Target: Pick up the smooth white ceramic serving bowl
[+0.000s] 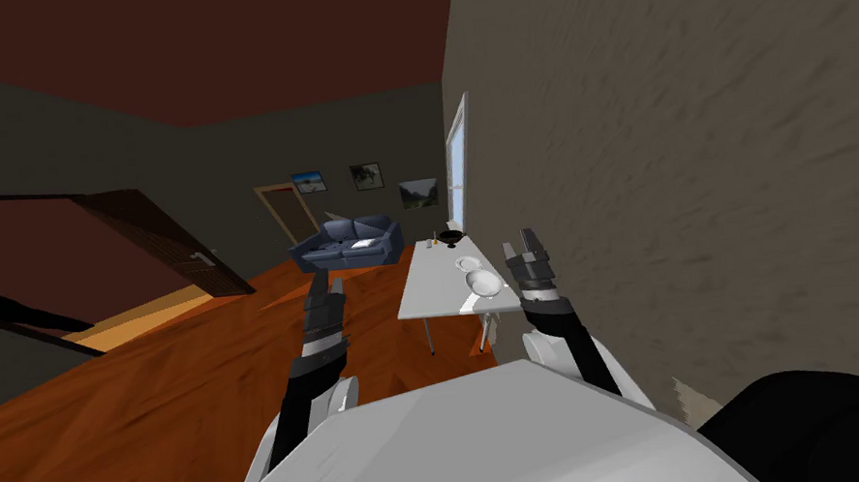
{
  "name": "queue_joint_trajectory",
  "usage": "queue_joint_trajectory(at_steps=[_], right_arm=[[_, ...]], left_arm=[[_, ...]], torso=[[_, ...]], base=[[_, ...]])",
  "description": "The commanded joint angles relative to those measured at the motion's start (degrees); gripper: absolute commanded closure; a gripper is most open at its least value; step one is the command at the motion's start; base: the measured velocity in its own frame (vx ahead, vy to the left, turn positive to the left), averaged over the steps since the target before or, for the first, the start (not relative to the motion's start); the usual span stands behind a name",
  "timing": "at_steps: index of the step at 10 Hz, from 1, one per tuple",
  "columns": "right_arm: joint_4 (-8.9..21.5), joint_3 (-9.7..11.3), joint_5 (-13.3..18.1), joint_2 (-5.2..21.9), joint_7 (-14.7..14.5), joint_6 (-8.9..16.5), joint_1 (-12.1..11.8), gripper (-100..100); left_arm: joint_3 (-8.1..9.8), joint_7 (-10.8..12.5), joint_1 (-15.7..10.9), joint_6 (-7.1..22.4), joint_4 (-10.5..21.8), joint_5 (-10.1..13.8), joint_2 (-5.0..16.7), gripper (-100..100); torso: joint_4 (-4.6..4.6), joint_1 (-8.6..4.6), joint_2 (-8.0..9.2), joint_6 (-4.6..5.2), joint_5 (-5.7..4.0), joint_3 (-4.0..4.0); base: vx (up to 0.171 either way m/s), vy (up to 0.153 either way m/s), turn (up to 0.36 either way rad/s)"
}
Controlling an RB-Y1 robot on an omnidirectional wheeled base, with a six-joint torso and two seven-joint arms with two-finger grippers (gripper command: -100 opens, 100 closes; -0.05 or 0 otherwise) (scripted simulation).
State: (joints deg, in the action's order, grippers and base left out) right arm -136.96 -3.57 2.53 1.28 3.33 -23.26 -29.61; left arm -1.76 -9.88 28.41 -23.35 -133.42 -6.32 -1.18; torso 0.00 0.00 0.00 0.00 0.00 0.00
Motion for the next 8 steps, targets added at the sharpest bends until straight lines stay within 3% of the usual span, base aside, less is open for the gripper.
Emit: queue_joint_trajectory(at_steps=[1, 8], right_arm=[[0.84, -0.68, 1.34, 2.46, -0.88, 0.0, -0.5, -100], [7.39, -5.23, 8.45, 11.35, -5.41, -0.68, -3.59, -100]], left_arm=[[0.0, 0.0, 0.0, 0.0, 0.0, 0.0, 0.0, 0], [0.0, 0.0, 0.0, 0.0, 0.0, 0.0, 0.0, 0]], torso=[[0.0, 0.0, 0.0, 0.0, 0.0, 0.0], [0.0, 0.15, -0.01, 0.0, 0.03, -0.01]], base=[[0.009, 0.016, 0.066], [0.007, 0.04, 0.065]])
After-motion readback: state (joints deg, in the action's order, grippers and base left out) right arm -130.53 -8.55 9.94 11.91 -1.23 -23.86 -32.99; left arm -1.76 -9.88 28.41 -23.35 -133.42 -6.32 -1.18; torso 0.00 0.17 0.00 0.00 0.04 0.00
